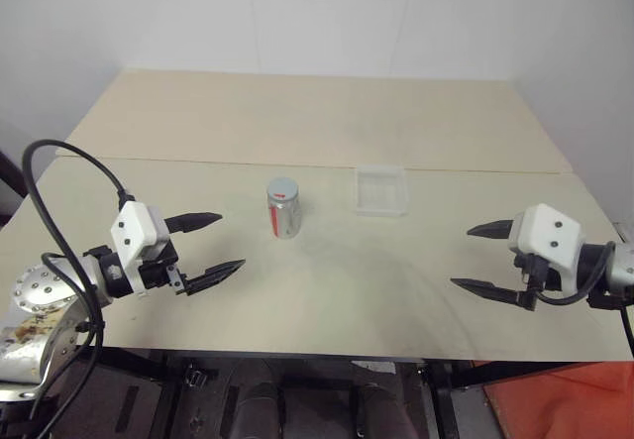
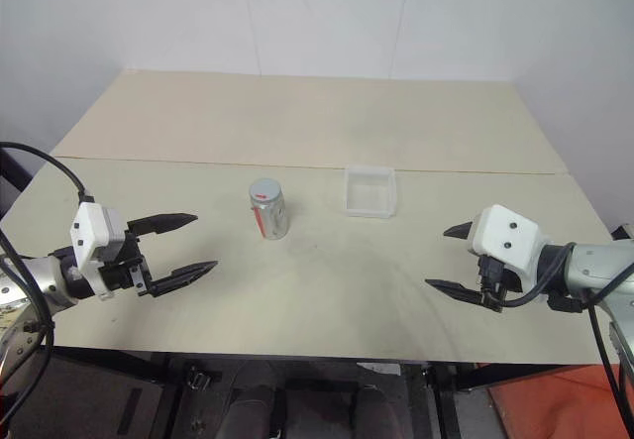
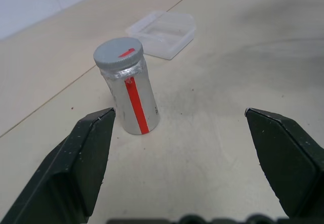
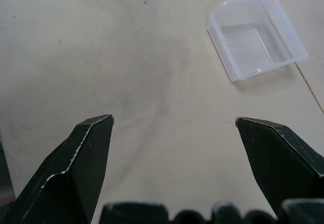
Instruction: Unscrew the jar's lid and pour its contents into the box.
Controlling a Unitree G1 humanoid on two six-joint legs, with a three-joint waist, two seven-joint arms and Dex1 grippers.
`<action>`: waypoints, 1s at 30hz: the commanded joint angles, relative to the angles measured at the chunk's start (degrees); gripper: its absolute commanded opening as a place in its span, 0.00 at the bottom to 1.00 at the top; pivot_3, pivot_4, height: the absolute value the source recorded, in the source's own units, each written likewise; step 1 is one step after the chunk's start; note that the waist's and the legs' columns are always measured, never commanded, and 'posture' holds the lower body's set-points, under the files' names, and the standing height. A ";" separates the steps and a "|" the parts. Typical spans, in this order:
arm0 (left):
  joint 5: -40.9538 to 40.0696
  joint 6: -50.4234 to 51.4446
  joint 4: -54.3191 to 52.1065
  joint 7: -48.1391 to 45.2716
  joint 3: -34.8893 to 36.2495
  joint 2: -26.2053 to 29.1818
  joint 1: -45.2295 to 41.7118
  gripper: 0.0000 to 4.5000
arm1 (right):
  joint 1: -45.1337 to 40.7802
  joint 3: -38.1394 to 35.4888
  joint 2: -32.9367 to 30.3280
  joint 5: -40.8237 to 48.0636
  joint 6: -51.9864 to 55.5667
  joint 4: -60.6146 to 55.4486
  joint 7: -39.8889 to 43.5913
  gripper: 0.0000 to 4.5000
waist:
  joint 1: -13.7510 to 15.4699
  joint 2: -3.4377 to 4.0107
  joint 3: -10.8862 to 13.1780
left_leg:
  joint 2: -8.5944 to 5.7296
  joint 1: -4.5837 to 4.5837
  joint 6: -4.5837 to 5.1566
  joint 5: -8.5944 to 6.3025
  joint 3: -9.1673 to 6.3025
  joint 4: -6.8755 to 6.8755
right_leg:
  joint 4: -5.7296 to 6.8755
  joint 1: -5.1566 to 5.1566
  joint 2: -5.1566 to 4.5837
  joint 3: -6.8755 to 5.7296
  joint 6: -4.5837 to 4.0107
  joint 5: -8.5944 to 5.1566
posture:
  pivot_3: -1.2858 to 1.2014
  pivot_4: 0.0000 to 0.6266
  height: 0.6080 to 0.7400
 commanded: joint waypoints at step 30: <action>23.47 -29.16 21.91 26.12 -13.09 -30.93 -7.48 0.99 | -1.88 2.48 2.57 -0.89 -0.61 -2.45 -5.99 1.00 | 0.13 -0.04 -0.02 | -0.08 -0.01 0.01 0.00 -0.05 0.06 | -0.04 0.12 -0.01 0.02 0.02 0.15 | 0.52 0.24 1.00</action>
